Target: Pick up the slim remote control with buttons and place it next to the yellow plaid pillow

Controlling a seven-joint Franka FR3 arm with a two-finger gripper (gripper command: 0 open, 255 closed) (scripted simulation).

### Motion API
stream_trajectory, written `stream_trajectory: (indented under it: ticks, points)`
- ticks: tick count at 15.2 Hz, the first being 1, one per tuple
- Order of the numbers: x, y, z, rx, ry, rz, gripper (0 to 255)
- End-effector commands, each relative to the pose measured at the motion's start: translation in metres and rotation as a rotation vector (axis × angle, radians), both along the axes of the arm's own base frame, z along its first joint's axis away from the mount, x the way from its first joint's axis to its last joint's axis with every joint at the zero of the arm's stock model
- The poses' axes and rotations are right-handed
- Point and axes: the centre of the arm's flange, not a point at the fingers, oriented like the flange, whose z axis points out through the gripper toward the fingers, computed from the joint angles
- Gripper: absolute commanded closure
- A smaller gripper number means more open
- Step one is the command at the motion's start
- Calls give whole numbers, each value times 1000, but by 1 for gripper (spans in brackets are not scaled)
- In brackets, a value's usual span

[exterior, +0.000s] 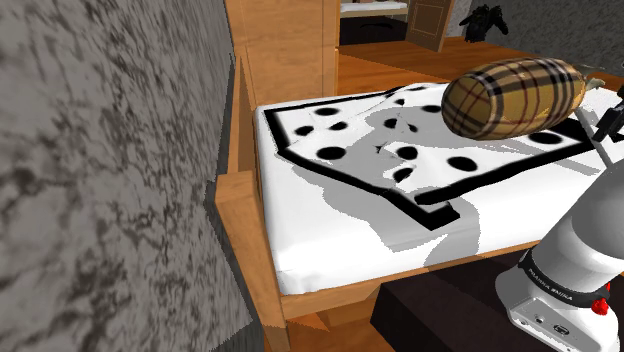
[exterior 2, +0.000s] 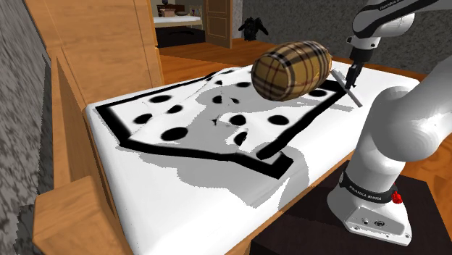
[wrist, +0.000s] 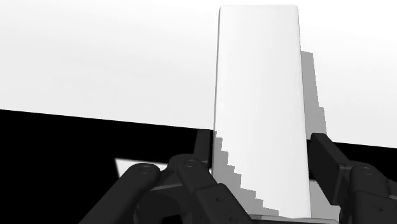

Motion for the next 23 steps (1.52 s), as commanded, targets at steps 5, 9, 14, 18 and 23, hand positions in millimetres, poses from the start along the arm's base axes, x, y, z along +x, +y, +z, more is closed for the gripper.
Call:
stream_trajectory:
  ticks: [5, 9, 14, 18, 23]
  points:
    - [0, 1, -33, 6, 4, -2, 255]
    - [0, 1, -55, 6, 4, -2, 255]
    - [0, 1, -57, 6, 4, -2, 255]
    - [-1, 1, -57, 6, 4, -2, 0]
    - [0, 1, -58, 6, 4, -2, 0]
